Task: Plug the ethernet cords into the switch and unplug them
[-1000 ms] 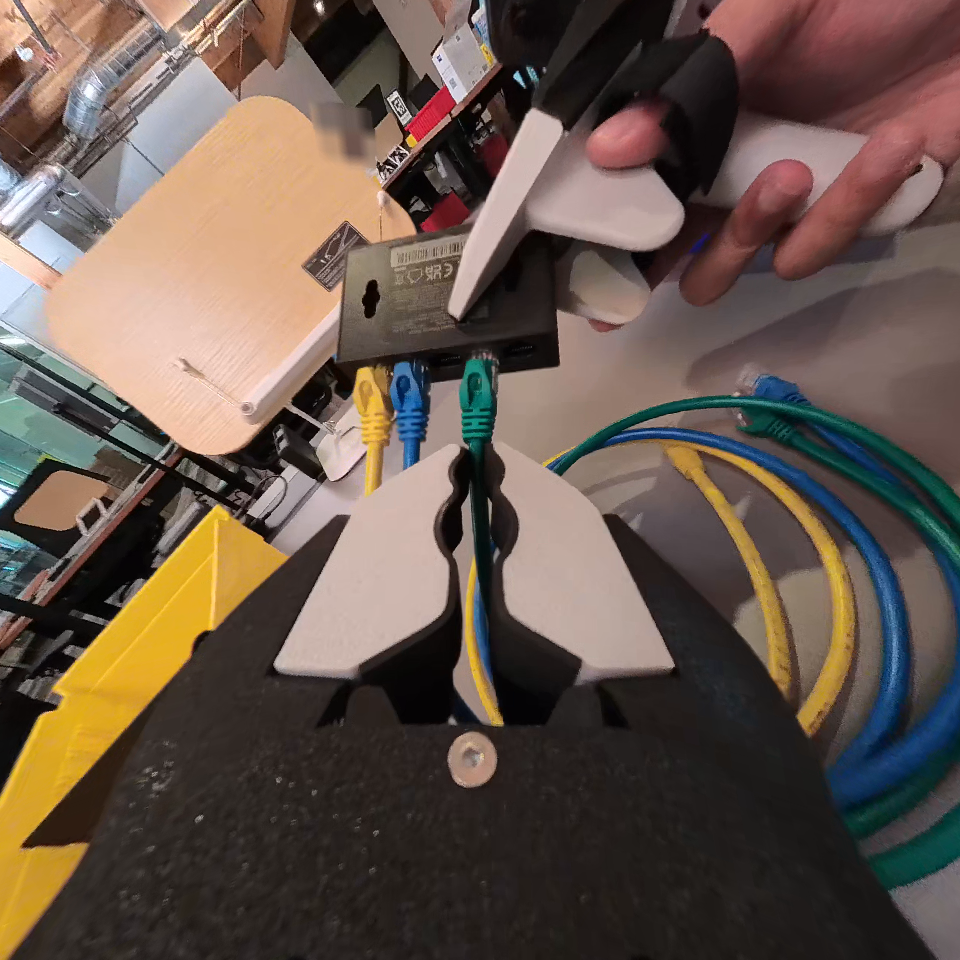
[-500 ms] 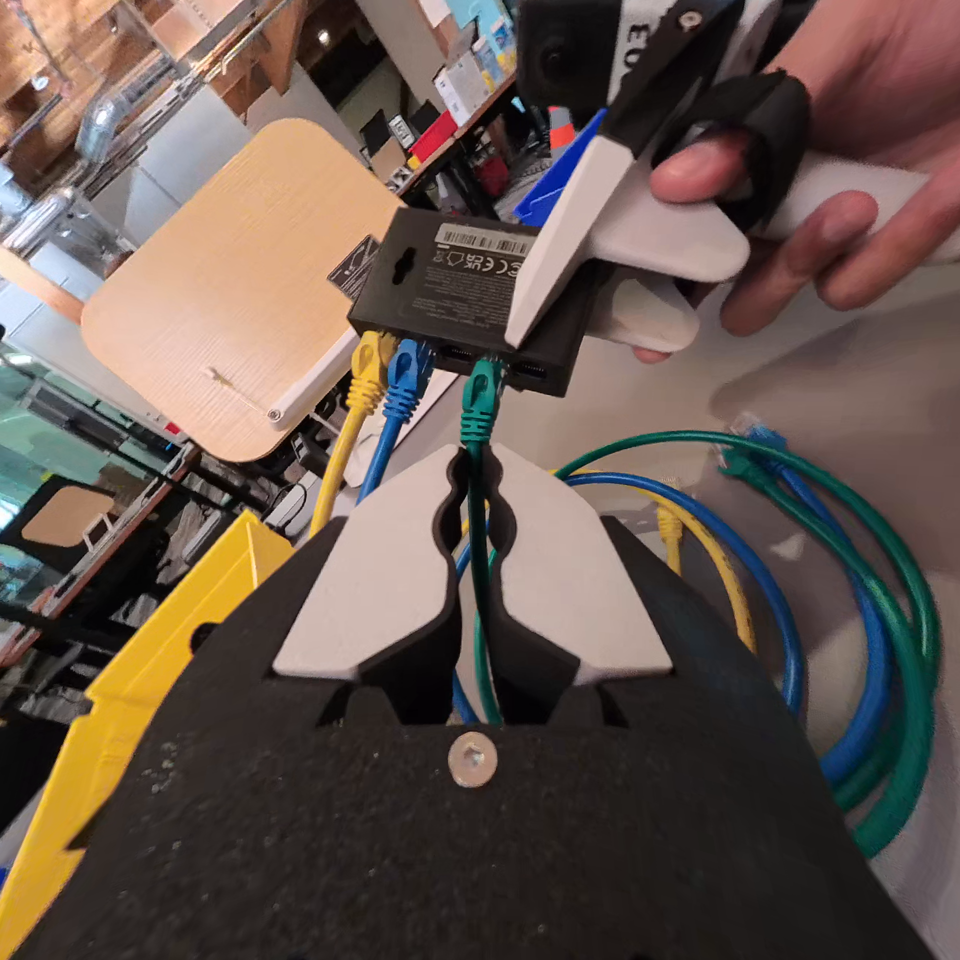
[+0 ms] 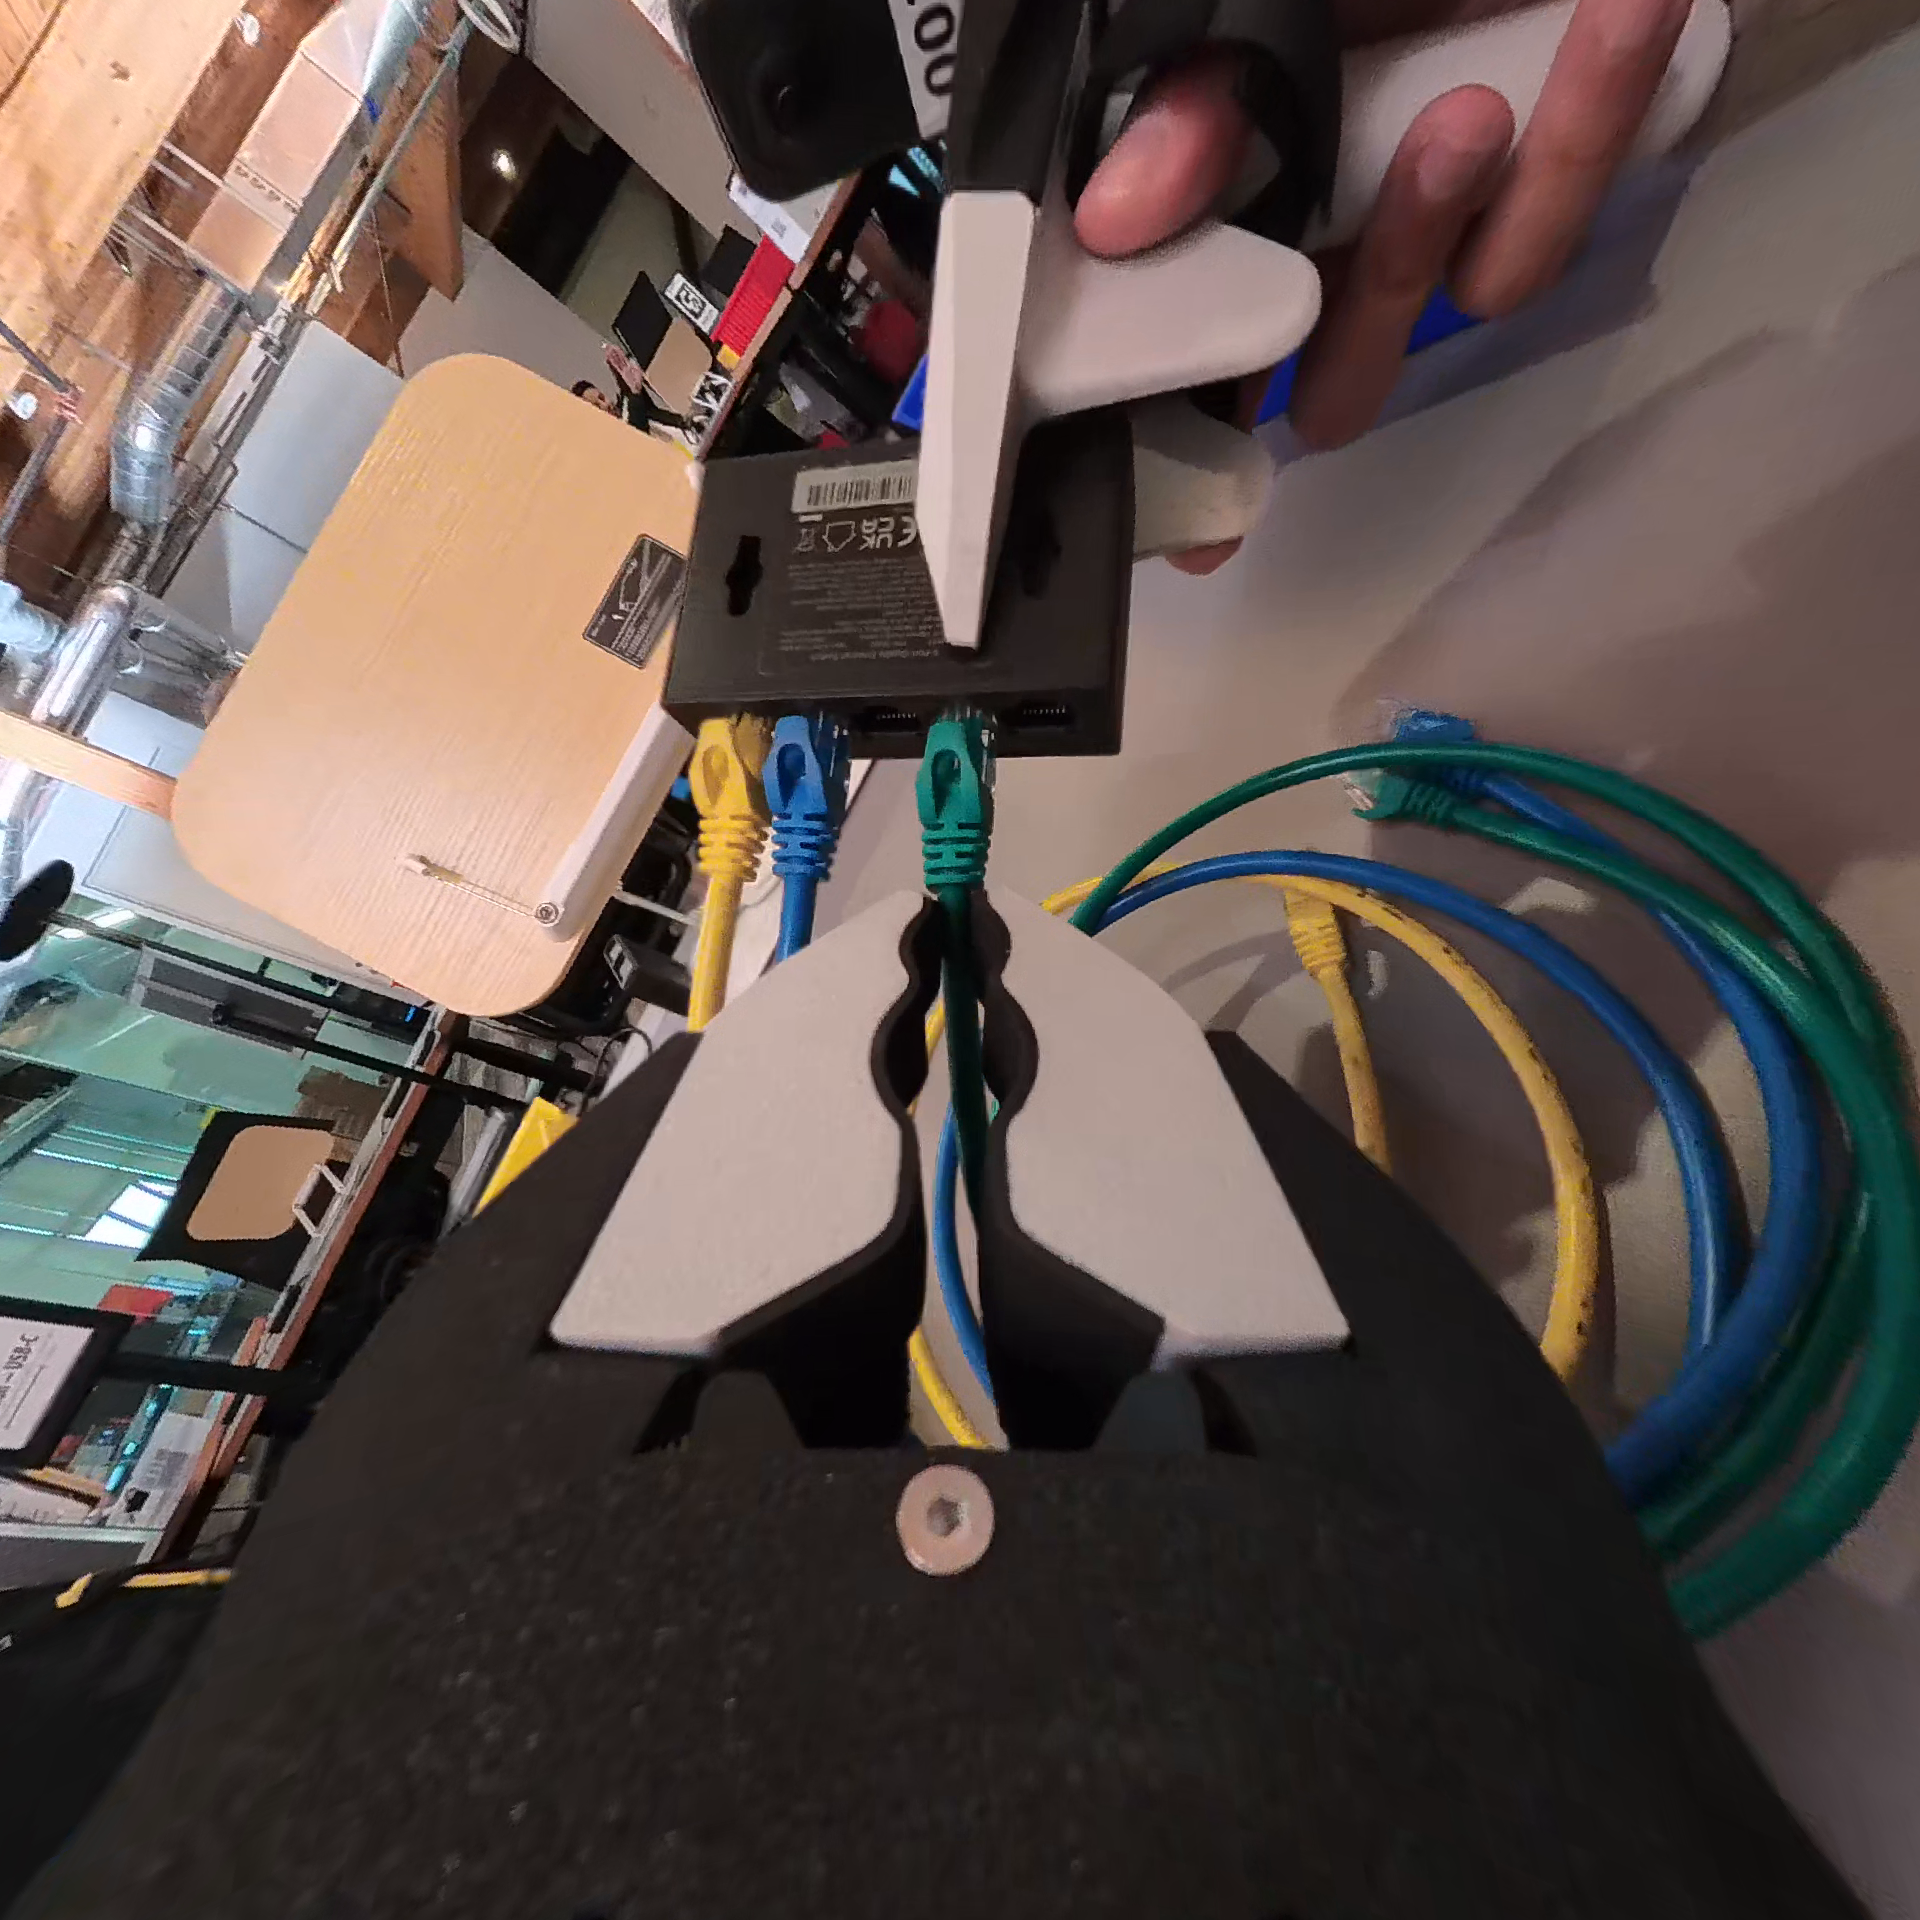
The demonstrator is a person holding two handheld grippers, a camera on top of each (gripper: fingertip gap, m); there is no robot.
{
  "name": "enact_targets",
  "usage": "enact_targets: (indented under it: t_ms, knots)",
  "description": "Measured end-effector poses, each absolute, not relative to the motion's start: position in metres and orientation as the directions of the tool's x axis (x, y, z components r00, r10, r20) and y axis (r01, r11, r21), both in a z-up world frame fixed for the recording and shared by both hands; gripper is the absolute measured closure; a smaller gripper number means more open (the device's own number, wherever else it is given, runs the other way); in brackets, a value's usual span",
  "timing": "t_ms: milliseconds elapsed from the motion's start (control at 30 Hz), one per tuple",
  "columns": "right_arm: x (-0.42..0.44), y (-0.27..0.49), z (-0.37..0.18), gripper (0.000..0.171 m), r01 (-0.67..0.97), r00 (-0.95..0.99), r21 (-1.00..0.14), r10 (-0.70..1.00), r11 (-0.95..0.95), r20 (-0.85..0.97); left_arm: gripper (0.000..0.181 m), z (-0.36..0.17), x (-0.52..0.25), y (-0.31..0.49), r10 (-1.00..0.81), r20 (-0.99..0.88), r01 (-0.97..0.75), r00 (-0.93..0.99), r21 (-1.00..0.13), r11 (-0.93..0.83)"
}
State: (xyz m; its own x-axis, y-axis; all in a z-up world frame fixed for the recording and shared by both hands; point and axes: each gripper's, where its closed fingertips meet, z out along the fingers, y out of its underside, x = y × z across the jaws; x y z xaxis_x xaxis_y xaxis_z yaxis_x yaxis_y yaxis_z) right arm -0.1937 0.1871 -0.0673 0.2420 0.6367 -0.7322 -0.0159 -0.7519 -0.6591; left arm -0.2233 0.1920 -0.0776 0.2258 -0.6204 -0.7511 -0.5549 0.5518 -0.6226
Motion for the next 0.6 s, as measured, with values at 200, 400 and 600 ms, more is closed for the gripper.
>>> enact_targets:
  t_ms: [200,400,600]
  knots:
    - [-0.192,0.180,-0.068,0.144,0.021,0.237,-0.653,0.638,-0.757,-0.732,0.178,-0.080,-0.219,0.180,-0.613,-0.769,-0.562,0.183,-0.593,0.577]
    - [-0.192,0.187,-0.079,0.144,0.021,0.295,-0.649,0.625,-0.761,-0.723,0.177,-0.094,-0.218,0.192,-0.638,-0.745,-0.590,0.196,-0.609,0.530]
    - [-0.170,0.211,-0.045,0.145,0.003,0.463,-0.767,0.681,-0.642,-0.568,0.171,-0.053,-0.237,0.200,-0.733,-0.495,-0.344,0.467,-0.865,0.366]
